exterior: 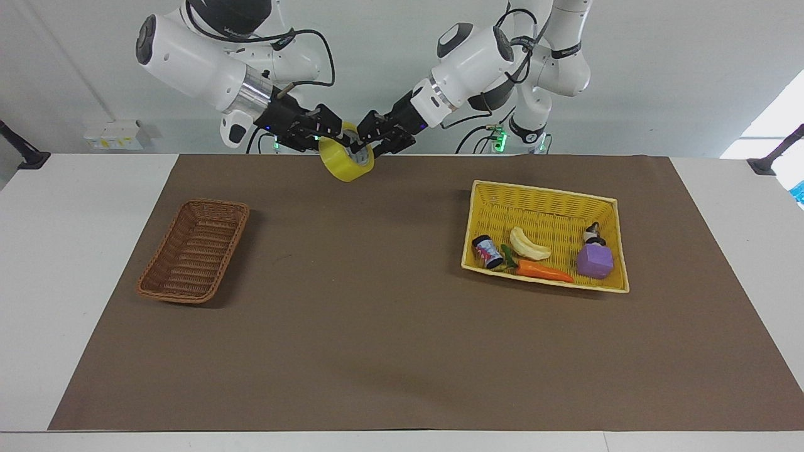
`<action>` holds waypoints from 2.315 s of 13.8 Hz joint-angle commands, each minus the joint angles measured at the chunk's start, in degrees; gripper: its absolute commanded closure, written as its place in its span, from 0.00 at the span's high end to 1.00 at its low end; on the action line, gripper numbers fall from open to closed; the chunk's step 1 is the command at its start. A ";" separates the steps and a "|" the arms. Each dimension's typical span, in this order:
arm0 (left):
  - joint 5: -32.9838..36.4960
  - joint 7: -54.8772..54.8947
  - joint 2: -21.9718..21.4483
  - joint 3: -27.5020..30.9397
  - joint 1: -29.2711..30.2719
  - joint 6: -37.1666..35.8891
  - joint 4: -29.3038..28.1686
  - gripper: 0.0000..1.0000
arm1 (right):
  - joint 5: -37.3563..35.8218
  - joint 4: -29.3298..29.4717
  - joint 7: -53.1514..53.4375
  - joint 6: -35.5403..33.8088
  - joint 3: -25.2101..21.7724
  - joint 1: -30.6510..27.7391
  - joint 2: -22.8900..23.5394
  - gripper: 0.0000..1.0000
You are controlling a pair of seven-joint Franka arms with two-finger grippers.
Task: Move tape to another basket
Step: 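Grasp the tape with the right gripper while the left gripper releases it, then lower the tape into the basket while the left gripper withdraws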
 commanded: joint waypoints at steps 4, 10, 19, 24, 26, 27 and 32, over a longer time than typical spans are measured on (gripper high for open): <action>-0.52 -1.78 -3.78 0.86 3.41 -2.15 -1.94 1.00 | -0.20 1.85 -4.27 -1.84 0.22 -10.32 -0.01 0.00; 13.26 -1.78 -3.61 1.21 14.83 -13.21 0.07 1.00 | -6.52 -0.34 -9.63 3.85 0.13 -17.62 3.05 0.00; 34.18 1.10 -2.03 1.21 27.40 -22.19 3.77 1.00 | -14.69 -2.37 -28.52 10.11 0.04 -25.10 10.27 0.00; 39.53 21.75 -1.94 1.30 37.16 -30.97 6.92 1.00 | -16.38 -4.56 -43.53 11.53 0.04 -28.35 12.82 0.00; 44.11 24.40 -1.33 1.30 39.27 -34.84 9.74 1.00 | -16.38 -6.66 -46.89 8.99 0.13 -29.49 12.65 0.00; 46.56 25.19 -1.06 1.30 39.98 -37.64 12.01 1.00 | -16.38 -7.11 -50.65 7.84 0.05 -29.67 12.82 0.00; 52.04 35.56 0.43 1.39 42.97 -49.42 19.49 1.00 | -16.46 -7.82 -61.38 6.69 -0.04 -33.09 17.11 0.00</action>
